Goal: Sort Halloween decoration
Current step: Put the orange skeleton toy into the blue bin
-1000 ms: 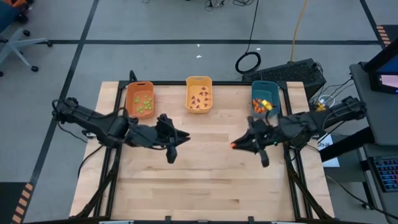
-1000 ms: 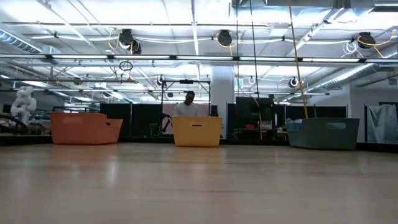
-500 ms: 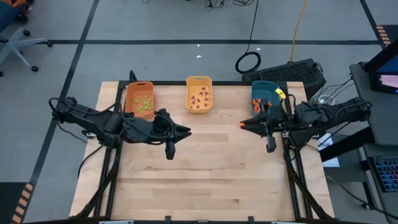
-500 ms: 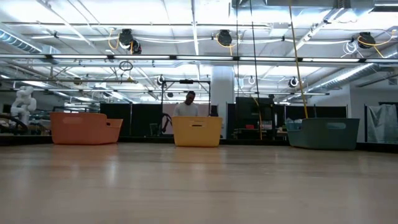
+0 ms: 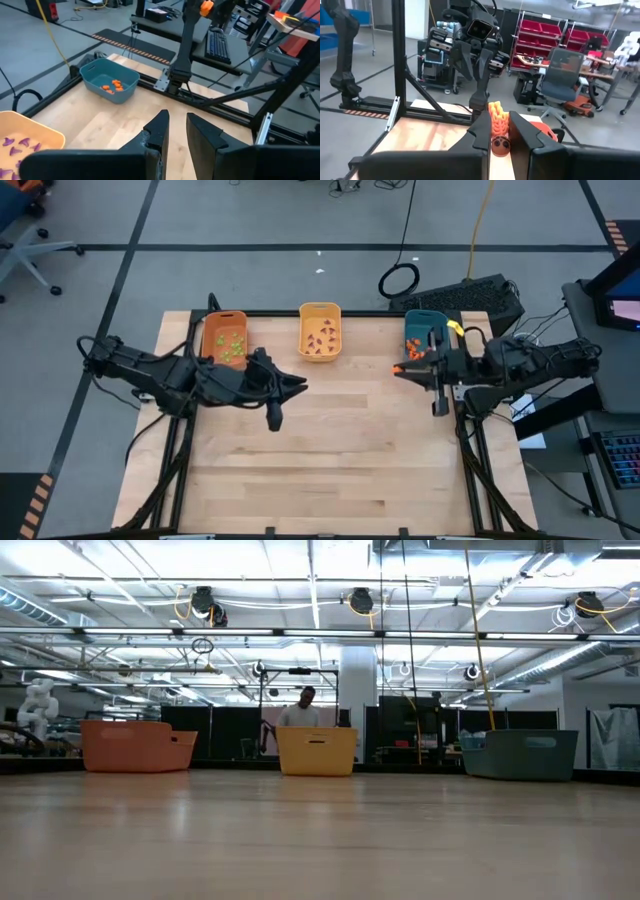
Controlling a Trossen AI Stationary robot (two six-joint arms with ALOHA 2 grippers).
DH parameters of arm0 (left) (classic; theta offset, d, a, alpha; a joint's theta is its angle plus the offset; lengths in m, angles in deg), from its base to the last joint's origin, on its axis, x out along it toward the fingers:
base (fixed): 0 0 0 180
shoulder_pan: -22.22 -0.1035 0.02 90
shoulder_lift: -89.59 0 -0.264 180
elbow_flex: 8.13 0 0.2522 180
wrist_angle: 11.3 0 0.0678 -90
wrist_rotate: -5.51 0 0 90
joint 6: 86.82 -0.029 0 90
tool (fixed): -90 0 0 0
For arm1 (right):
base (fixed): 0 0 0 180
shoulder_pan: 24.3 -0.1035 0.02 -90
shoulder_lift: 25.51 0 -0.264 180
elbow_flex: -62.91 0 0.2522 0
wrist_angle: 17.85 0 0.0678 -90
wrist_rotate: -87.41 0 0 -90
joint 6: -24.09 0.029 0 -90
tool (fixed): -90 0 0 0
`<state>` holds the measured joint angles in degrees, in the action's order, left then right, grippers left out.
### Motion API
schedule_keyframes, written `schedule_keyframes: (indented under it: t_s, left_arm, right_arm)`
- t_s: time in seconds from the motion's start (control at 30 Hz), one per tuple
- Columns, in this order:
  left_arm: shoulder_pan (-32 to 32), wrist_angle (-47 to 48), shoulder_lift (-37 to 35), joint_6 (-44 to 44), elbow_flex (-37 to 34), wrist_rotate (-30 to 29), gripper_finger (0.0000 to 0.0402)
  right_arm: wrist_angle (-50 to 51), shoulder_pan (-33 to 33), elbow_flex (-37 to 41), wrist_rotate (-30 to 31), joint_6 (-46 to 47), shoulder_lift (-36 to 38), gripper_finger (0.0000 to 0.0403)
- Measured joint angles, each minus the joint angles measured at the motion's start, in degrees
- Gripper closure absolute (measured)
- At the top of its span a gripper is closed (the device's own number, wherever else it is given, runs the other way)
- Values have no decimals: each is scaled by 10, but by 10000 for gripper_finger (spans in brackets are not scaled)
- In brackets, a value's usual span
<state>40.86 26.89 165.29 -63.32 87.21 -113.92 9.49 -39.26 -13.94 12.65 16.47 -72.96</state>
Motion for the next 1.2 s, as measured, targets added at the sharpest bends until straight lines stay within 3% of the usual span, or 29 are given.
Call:
schedule_keyframes:
  t_s: [0.23,0.5,0.83,1.0,1.2]
  left_arm:
    - [-11,0,0,0,0,0,336]
    - [-14,0,0,1,0,3,336]
    - [-14,0,0,1,0,9,336]
    - [-14,-1,0,1,0,9,336]
    - [-14,-22,0,1,-1,9,336]
  right_arm:
    - [0,4,0,0,74,0,377]
    - [0,4,0,-1,20,0,379]
    - [-36,15,0,14,-235,0,379]
    - [-107,15,0,13,-291,0,379]
    - [-122,15,-1,12,-340,0,380]
